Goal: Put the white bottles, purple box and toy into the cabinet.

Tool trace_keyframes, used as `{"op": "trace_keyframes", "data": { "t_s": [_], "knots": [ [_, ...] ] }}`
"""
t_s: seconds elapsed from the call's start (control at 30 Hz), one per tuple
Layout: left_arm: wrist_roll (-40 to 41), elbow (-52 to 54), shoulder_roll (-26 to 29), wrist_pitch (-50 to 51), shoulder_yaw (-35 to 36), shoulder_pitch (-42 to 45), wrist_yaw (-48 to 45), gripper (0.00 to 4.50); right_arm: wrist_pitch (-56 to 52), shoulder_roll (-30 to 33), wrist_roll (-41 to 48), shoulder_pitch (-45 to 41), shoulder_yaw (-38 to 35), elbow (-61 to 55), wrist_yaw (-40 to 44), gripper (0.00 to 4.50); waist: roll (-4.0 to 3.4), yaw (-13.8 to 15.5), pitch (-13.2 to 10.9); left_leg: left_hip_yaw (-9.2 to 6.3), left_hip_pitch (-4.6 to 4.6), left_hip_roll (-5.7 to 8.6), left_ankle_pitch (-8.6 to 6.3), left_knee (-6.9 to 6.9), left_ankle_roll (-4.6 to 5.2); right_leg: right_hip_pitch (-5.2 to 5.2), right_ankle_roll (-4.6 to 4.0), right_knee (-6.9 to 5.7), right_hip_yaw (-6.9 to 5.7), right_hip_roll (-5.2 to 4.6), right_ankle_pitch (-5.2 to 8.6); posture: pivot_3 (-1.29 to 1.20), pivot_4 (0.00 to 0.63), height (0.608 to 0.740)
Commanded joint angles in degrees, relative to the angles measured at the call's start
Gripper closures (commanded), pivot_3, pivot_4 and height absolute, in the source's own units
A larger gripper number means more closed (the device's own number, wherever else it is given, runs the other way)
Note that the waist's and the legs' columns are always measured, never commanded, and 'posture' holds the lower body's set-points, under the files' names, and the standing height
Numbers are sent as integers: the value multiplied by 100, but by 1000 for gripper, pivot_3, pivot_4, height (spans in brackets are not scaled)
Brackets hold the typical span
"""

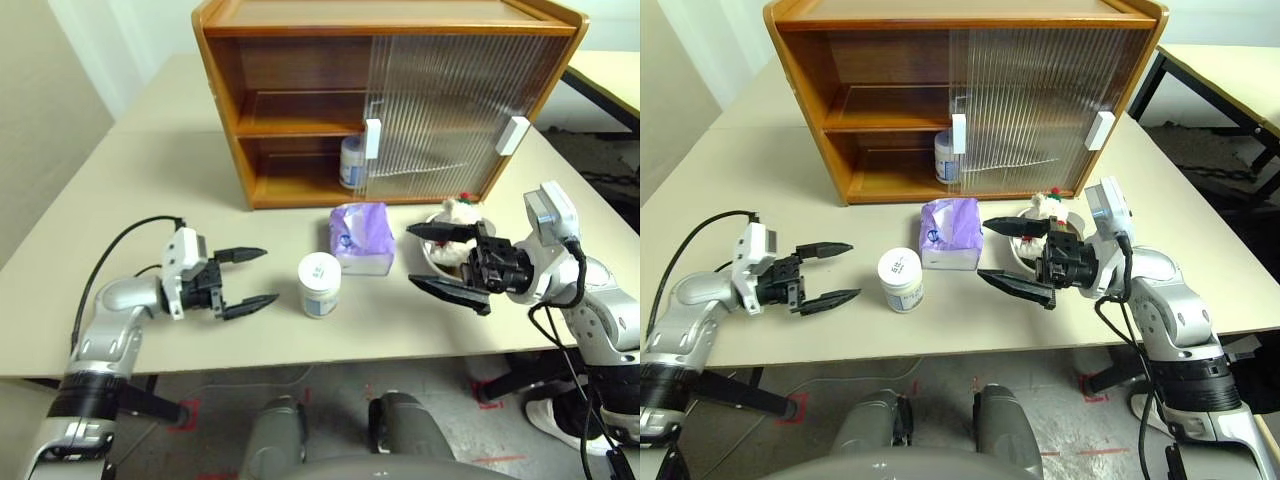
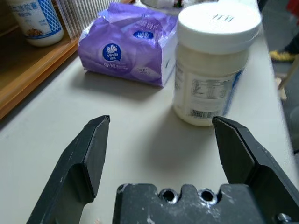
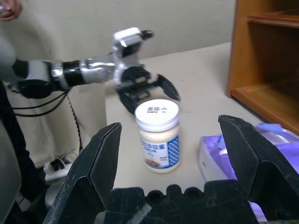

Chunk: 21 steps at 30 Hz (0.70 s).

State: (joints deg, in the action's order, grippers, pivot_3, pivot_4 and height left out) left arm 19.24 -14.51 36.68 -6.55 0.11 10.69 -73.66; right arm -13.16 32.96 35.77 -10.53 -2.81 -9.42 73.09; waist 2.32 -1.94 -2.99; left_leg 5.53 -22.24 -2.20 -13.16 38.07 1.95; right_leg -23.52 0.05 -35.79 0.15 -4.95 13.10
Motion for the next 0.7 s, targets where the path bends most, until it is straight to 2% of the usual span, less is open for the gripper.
{"op": "trace_keyframes", "data": {
  "t_s": [0.03,0.37,0.7],
  "knots": [
    [-193,-388,-148,-321,-250,185,-189,40,108,42,-110,37,93,-113,12,0,2,-12,3,0,0,0,0,0,0,0,1,0,0,0,1,-38,0,740],
    [-268,-454,-334,-407,-740,412,-614,40,33,95,-110,125,58,-321,-31,0,2,-27,6,1,1,-3,0,1,0,-1,0,-2,0,3,2,-67,0,740],
    [-348,-1161,-1010,-757,-999,769,-756,40,-60,176,-54,263,-46,-519,-177,0,-5,-39,18,0,0,-1,0,6,0,3,2,0,1,4,1,-96,0,740]
  ]
}}
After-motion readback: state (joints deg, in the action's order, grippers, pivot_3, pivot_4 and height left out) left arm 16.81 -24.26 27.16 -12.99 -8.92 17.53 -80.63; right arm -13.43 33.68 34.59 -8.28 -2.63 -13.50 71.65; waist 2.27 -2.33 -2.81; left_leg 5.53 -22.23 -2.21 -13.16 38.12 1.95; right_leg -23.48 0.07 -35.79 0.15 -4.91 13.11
